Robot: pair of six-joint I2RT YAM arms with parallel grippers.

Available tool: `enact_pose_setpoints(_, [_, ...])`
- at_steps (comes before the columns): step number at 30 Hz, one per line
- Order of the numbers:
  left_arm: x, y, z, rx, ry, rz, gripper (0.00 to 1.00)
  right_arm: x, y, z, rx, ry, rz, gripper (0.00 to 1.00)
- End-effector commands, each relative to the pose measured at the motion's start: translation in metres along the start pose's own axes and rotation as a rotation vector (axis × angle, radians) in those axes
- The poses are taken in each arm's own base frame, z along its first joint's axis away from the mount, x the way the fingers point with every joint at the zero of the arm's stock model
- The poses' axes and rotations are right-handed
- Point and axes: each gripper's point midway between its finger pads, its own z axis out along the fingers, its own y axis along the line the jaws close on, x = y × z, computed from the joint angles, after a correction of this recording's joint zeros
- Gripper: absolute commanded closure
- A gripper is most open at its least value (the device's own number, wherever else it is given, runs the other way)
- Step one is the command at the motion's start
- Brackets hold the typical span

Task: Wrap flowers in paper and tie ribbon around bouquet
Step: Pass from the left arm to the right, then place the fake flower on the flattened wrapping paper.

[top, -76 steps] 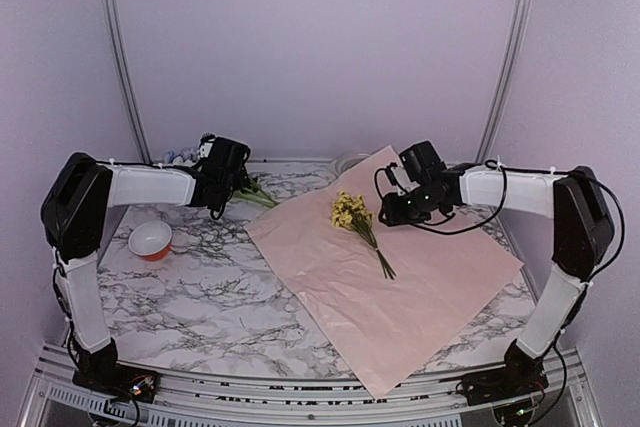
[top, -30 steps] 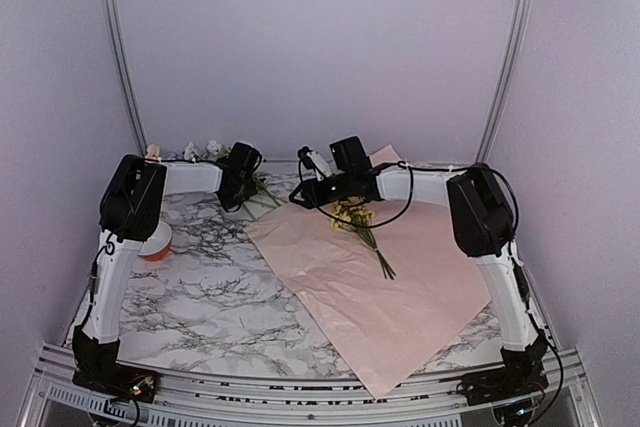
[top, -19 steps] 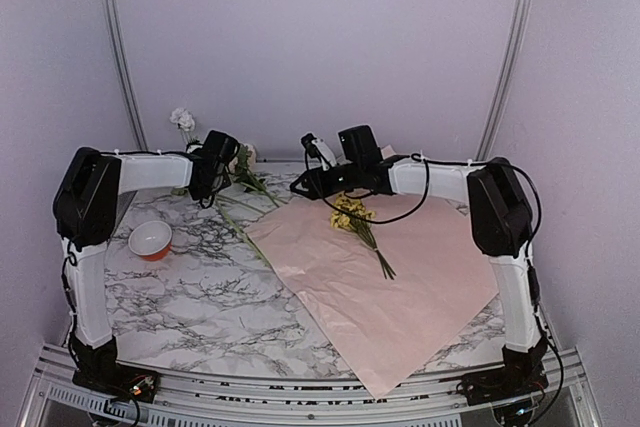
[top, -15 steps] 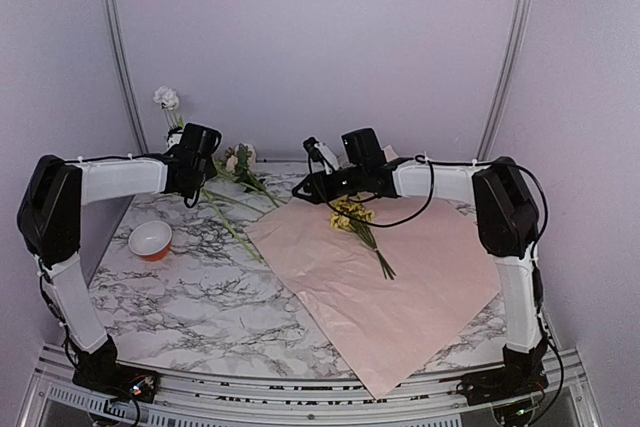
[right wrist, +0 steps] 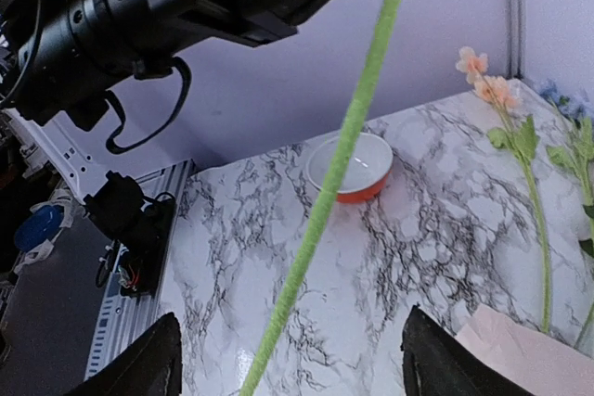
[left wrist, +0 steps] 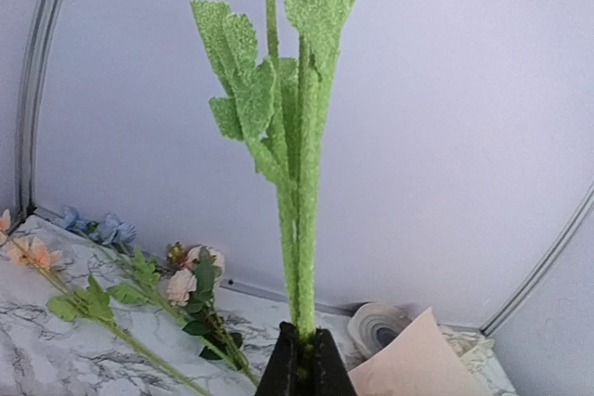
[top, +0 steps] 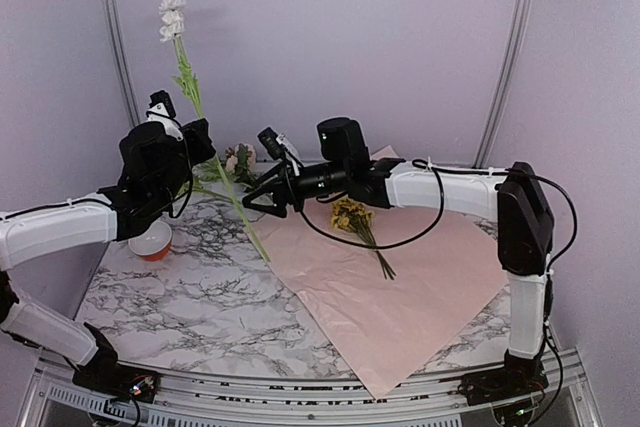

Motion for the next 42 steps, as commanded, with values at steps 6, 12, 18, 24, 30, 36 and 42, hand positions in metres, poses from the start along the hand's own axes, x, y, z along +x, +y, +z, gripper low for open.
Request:
enact_pose_setpoints(6, [-0.019,-0.056,-0.030,0.302,-0.068,-0.185,1.00,-0.034,0.023,0.012,-0.081,-0.098,-0.011,0.19])
enact_pose_setpoints(12, [-0.010,-0.077,-0.037,0.386,-0.033,-0.256,1.00,-0.033,0.026,0.029,-0.066,-0.106,0.018,0.31])
enact_pose_setpoints(18, [-0.004,-0.077,-0.041,0.390,-0.021,-0.240,1.00,-0.034,0.024,0.026,-0.046,-0.112,0.045,1.00])
enact_pose_setpoints(24, [0.020,-0.059,-0.031,0.282,0.023,-0.176,0.13,-0.028,-0.028,-0.032,0.198,-0.117,0.191,1.00])
enact_pose_setpoints(30, [0.051,-0.022,-0.015,0.061,0.091,-0.057,0.01,0.051,-0.104,-0.130,0.558,0.011,0.396,1.00])
enact_pose_setpoints(36, [0.066,-0.007,-0.008,-0.036,0.128,0.034,0.01,0.165,-0.148,-0.211,0.905,0.282,0.597,1.00])
enact_pose_setpoints(42, [0.073,-0.002,-0.005,-0.068,0.153,0.075,0.01,0.217,-0.152,-0.229,0.979,0.316,0.730,1.00])
